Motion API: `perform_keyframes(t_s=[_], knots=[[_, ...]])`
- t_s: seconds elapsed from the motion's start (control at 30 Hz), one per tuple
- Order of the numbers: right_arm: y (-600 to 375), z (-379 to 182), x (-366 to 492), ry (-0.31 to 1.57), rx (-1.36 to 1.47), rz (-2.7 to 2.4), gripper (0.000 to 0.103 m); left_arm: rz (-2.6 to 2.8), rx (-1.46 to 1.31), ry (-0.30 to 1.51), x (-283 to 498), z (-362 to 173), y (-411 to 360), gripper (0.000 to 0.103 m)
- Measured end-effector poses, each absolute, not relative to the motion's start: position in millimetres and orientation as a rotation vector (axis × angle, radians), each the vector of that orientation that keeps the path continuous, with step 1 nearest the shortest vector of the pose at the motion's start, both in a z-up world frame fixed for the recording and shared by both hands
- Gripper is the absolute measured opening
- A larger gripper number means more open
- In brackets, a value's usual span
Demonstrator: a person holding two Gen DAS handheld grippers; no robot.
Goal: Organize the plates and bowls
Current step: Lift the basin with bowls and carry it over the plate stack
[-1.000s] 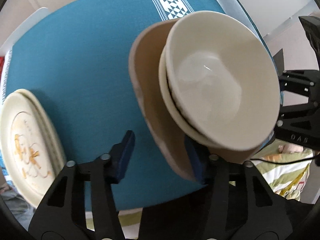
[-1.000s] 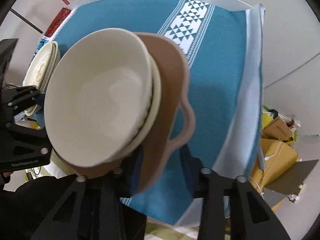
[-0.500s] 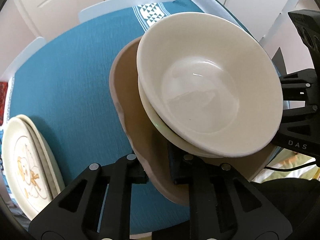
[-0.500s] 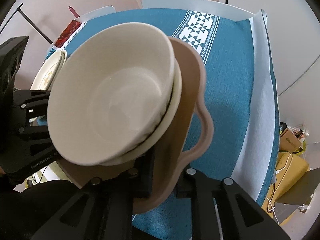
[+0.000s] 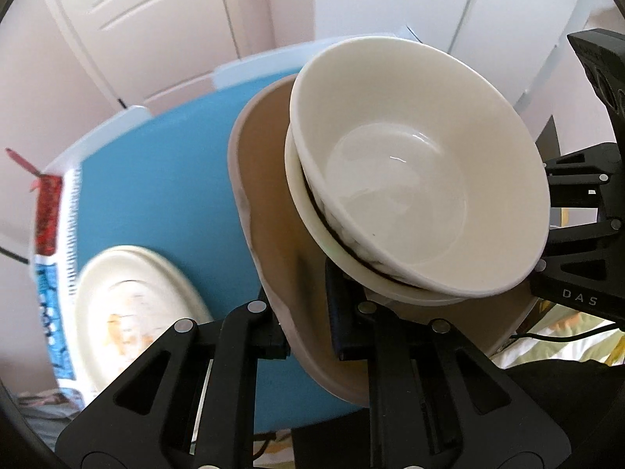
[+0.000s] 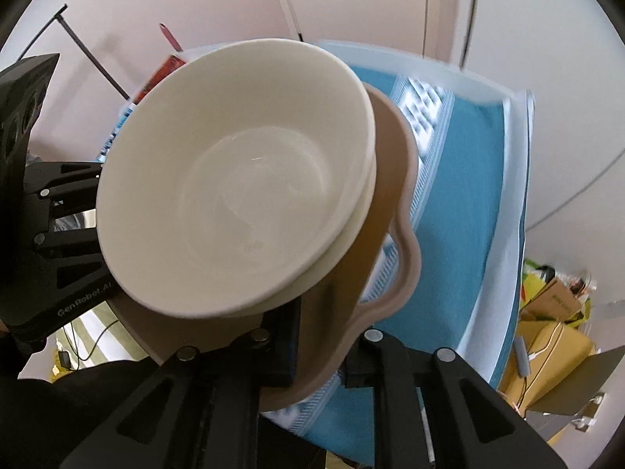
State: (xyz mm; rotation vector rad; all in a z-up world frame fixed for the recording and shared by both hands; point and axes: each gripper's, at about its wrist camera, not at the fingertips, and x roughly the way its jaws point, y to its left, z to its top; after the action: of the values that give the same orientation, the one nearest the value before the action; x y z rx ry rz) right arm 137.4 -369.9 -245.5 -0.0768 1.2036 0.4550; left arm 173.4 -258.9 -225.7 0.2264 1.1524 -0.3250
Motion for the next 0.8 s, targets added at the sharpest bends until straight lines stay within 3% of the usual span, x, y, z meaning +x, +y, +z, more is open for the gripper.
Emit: perform_keyframes(t_s=[0.3,0.8], knots=[[-276,-204,145,1.180,-0.128,0.490,0.014,-0.286,0.212,1.147,169,-197,-164,0.012],[-134,-247,137,1.239,-0.121,0.419,0.014,-0.323,0.240,1.217,163,-254,-44,0.011]])
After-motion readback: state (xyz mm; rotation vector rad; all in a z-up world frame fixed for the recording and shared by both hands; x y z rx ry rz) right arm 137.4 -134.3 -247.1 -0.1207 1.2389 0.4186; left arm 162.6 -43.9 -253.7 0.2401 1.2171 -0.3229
